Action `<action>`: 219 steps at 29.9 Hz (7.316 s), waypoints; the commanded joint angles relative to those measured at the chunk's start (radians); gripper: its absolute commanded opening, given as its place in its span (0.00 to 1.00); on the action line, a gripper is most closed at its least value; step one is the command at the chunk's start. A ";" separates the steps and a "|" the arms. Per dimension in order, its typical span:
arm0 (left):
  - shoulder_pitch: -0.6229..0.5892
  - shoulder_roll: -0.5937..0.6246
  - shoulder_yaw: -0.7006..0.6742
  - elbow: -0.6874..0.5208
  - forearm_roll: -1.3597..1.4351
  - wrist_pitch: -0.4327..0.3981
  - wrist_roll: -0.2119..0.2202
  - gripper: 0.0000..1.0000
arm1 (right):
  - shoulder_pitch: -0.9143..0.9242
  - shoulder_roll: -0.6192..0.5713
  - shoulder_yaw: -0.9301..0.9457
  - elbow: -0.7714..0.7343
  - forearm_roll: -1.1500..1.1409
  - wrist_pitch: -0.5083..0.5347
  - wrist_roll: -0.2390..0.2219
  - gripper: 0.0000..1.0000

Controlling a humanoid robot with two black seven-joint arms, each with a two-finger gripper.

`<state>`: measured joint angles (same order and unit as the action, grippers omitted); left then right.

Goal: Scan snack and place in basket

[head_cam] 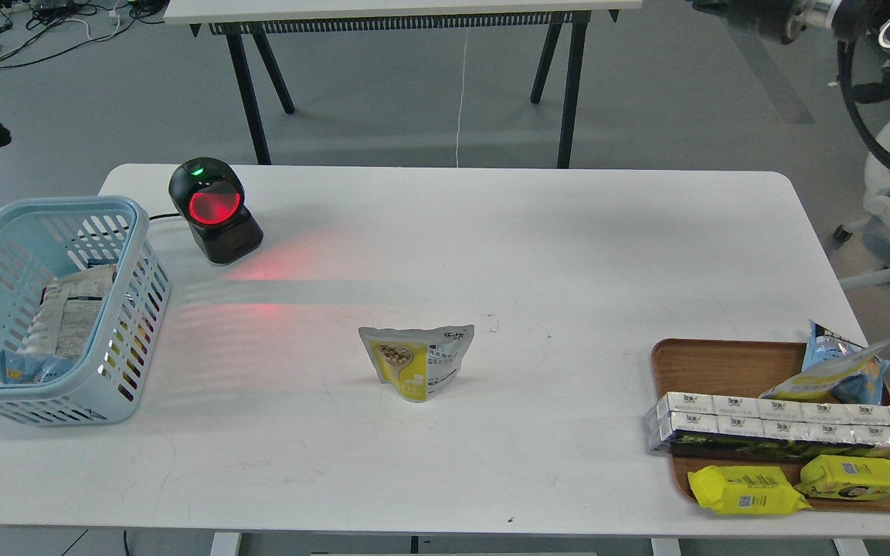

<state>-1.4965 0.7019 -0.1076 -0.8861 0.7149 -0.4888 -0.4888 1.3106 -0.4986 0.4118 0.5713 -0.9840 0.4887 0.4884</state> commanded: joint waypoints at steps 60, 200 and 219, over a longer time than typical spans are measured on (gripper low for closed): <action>0.199 -0.180 0.510 -0.306 0.681 0.213 0.000 0.00 | -0.221 -0.006 -0.033 -0.051 0.666 0.000 0.000 0.98; 0.364 0.531 0.181 -0.229 0.834 0.036 0.000 0.09 | -0.231 0.012 -0.030 -0.047 0.668 0.000 0.000 0.98; 0.360 0.469 -0.067 -0.234 0.269 0.030 0.000 0.83 | -0.197 0.019 -0.031 -0.038 0.666 0.000 0.000 0.98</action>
<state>-1.1364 1.2065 -0.0994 -1.1148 1.1640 -0.4595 -0.4886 1.0882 -0.4775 0.3805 0.5349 -0.3172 0.4887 0.4887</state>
